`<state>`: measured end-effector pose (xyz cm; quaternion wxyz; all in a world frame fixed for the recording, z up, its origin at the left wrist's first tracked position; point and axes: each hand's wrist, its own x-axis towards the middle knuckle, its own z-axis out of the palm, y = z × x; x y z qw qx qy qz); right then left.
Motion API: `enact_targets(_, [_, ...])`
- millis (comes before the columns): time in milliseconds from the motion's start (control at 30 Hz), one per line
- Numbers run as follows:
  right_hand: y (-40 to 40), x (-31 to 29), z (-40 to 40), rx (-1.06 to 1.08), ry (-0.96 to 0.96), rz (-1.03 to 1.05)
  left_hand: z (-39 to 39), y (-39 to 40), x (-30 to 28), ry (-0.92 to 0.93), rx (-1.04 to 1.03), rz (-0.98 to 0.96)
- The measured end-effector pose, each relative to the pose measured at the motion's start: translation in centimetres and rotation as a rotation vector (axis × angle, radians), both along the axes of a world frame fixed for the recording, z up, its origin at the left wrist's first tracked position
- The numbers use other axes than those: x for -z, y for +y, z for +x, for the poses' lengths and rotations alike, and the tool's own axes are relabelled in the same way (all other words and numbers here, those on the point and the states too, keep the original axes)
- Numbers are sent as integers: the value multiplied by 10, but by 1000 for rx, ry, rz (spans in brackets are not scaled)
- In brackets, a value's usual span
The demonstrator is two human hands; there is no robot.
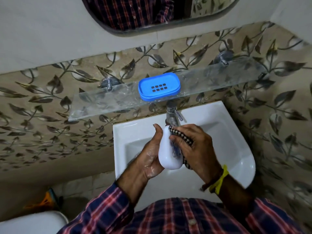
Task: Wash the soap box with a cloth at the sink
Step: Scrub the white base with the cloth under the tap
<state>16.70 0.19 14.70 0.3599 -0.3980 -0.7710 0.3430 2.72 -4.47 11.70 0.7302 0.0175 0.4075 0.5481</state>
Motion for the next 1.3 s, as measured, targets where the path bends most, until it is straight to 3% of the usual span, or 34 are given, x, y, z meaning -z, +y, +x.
enact_targets(100, [-2,-3,-1,-68,-90,51,-6,-3,4,-60,0,73])
enact_targets(267, [-15,-1,6,-141,-355,311,-5,-2,1,-138,-72,142])
enact_targets(433, [4,-13,-9,23,-282,250,10,-2,4,-70,-22,145])
enact_targets(633, [-21,-13,-4,-185,-279,405,2,8,-1,-21,-190,179])
enact_targets(800, [5,-18,-11,-50,-187,242,12,7,0,-80,-100,234])
enact_targets(900, [-9,-10,-3,-158,-144,360,0,7,-4,-87,-30,350])
enact_targets(967, [-20,-6,8,-225,-155,425,-5,6,-6,-64,8,258])
enact_targets(1133, [2,-11,0,-75,-176,397,5,9,-5,49,-79,161])
enact_targets(1300, [-23,-1,16,-279,-136,514,-6,14,-14,-38,-125,135])
